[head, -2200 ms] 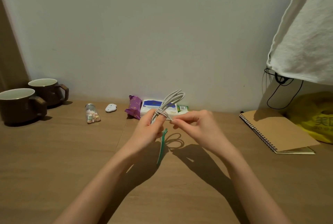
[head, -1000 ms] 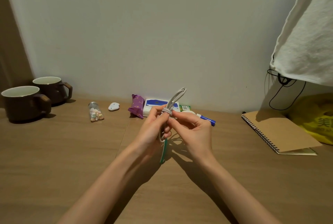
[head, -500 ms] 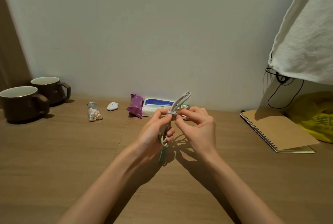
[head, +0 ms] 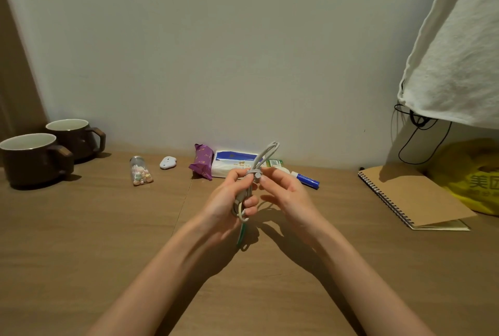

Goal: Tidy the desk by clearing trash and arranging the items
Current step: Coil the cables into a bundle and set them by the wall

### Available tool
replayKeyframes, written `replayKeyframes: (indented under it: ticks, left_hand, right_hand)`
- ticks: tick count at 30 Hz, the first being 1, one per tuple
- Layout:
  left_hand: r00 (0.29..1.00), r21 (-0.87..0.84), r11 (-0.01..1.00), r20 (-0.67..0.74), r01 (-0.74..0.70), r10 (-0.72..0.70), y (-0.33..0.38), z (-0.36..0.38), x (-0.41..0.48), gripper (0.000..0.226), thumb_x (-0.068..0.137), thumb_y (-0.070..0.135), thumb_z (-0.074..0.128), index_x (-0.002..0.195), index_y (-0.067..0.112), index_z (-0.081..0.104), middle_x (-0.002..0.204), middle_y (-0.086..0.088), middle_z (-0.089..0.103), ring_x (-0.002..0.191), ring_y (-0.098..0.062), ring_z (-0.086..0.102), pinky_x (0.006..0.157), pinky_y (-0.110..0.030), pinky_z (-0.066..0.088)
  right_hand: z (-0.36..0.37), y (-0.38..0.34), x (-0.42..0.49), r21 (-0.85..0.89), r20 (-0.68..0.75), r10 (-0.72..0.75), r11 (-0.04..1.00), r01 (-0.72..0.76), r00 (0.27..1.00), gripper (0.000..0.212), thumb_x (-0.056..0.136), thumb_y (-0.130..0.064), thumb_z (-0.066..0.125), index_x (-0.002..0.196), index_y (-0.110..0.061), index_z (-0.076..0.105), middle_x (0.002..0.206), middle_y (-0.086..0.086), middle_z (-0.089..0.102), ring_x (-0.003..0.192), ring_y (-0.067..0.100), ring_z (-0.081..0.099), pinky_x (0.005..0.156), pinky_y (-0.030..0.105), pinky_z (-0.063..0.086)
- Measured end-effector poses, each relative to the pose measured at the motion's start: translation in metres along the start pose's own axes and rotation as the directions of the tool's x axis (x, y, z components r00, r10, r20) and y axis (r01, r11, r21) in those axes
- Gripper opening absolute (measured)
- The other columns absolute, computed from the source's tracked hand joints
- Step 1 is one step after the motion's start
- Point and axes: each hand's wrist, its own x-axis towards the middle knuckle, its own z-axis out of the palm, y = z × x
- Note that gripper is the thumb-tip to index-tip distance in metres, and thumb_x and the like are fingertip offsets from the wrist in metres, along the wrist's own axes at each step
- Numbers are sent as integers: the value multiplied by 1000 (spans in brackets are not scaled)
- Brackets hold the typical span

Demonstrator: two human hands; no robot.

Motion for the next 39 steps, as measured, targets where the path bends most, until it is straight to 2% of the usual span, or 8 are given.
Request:
replayKeyframes:
  ticks: [7,12,18,21,23,27,32,39]
  left_hand:
    - [998,128,992,-61,-4,12,0,-4,2,17,98,14,40,113,8,43,78,-6,41,49,-8,40,41,-18,32]
    - [991,183,982,-132,39,-14,-3,-4,4,22,99,19,40,120,11,41,84,-8,44,54,-9,40,44,-19,33]
    - [985,392,920,-165,17,52,1,1,-3,23,99,24,41,120,17,37,92,-12,54,70,-10,57,49,-24,48]
    - [983,522,853,-141,-26,116,0,4,-7,26,100,22,39,124,16,34,119,-32,46,84,-15,60,77,-43,50]
    - [983,556,829,-110,-63,149,-1,5,-7,25,100,22,38,124,16,34,124,-30,44,77,-9,54,68,-36,50]
    - [984,536,842,-106,-65,144,-1,4,-5,22,100,20,37,122,16,38,91,-17,43,74,-5,47,75,-35,48]
    - [945,623,767,-130,-157,300,-4,2,-4,21,101,23,33,118,17,45,101,2,51,81,-6,53,76,-26,51]
    - [869,641,746,-248,-183,427,-7,-10,3,17,100,23,38,111,22,50,96,6,54,110,-34,51,89,-43,46]
  right_hand:
    - [10,8,-1,-221,-393,-255,959,178,883,15,76,-18,79,85,-19,68,88,-5,67,87,12,62,74,23,50]
    - [7,8,-8,-382,-271,-391,882,274,880,14,78,-15,77,92,-18,78,86,-8,74,84,7,68,71,19,55]
    - [6,1,-4,-105,-200,-76,993,56,977,8,83,-28,70,89,-25,75,89,-5,75,90,11,67,72,22,51]
    - [6,4,-4,-12,-215,28,999,-31,976,8,81,-28,72,88,-25,74,90,-4,74,94,13,67,80,28,55]
    - [6,6,-4,12,-211,47,999,-45,976,9,81,-26,73,89,-23,75,92,-2,74,97,14,67,85,32,56]
    - [4,5,-2,-113,-208,-31,994,8,978,8,85,-21,69,89,-28,69,93,-6,72,94,10,66,82,26,56]
    - [4,7,-3,-501,-137,-170,862,79,976,12,92,-25,60,102,-22,65,94,-10,65,88,2,60,69,15,49]
    - [4,-1,-4,-484,11,-110,869,101,994,8,94,-23,57,92,-22,65,91,-6,65,88,4,60,66,12,46]
